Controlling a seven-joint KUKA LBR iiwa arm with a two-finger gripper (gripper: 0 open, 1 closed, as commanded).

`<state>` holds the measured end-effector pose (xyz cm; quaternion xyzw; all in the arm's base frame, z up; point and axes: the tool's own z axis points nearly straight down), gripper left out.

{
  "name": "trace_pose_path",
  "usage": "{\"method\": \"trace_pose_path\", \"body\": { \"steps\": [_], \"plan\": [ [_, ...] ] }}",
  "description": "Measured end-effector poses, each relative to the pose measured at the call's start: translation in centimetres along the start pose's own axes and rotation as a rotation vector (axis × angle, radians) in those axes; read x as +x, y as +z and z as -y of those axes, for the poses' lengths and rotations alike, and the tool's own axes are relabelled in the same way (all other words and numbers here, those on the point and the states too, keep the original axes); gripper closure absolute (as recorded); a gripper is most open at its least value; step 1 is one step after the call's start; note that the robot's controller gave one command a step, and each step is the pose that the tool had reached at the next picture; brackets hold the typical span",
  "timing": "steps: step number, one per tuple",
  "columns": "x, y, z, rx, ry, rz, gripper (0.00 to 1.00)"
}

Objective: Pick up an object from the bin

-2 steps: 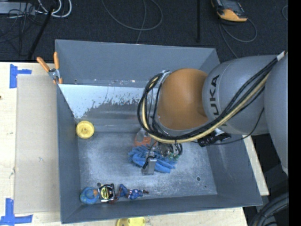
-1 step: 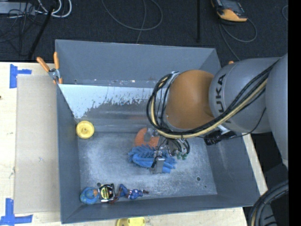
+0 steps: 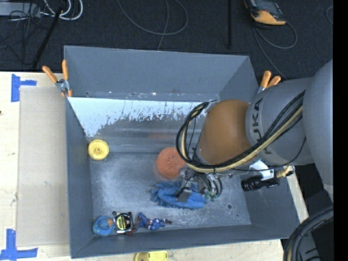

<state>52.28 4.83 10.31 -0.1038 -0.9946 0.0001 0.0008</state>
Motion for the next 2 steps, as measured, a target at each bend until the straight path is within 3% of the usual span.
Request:
{"method": "trace_pose_path", "body": {
  "steps": [1,2],
  "plan": [
    [0.0,0.0,0.0,0.0,0.001,0.0,1.0],
    [1.1,-12.6,-1.7,0.0,-0.021,0.001,1.0]
  ]
}}
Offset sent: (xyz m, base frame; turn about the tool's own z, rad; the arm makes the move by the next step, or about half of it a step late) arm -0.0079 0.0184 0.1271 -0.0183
